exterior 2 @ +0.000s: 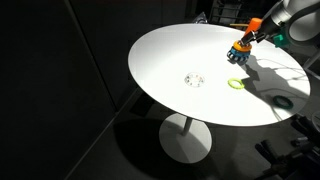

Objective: Put the black and white ring on the table

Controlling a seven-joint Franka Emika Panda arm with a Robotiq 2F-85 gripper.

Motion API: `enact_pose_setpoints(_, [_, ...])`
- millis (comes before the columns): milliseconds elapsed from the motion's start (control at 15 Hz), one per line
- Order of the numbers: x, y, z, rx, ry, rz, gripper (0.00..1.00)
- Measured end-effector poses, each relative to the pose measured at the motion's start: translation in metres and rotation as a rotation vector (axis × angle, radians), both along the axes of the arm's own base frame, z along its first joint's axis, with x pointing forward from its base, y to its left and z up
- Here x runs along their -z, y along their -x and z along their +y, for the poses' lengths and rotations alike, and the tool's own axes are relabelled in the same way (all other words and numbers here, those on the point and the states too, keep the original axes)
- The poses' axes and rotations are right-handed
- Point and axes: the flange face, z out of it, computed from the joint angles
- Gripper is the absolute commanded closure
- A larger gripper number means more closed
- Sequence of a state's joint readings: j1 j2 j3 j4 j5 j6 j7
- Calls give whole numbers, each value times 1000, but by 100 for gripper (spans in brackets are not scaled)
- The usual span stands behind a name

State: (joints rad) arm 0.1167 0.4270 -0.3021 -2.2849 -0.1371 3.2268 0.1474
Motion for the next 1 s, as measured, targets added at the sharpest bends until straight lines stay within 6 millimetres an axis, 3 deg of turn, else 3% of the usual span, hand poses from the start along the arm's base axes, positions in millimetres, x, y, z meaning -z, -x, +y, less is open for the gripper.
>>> enact_pose_setpoints(467, [14, 19, -20, 3, -6, -33, 0])
enact_pose_setpoints(1000, [18, 18, -28, -15, 0, -79, 0])
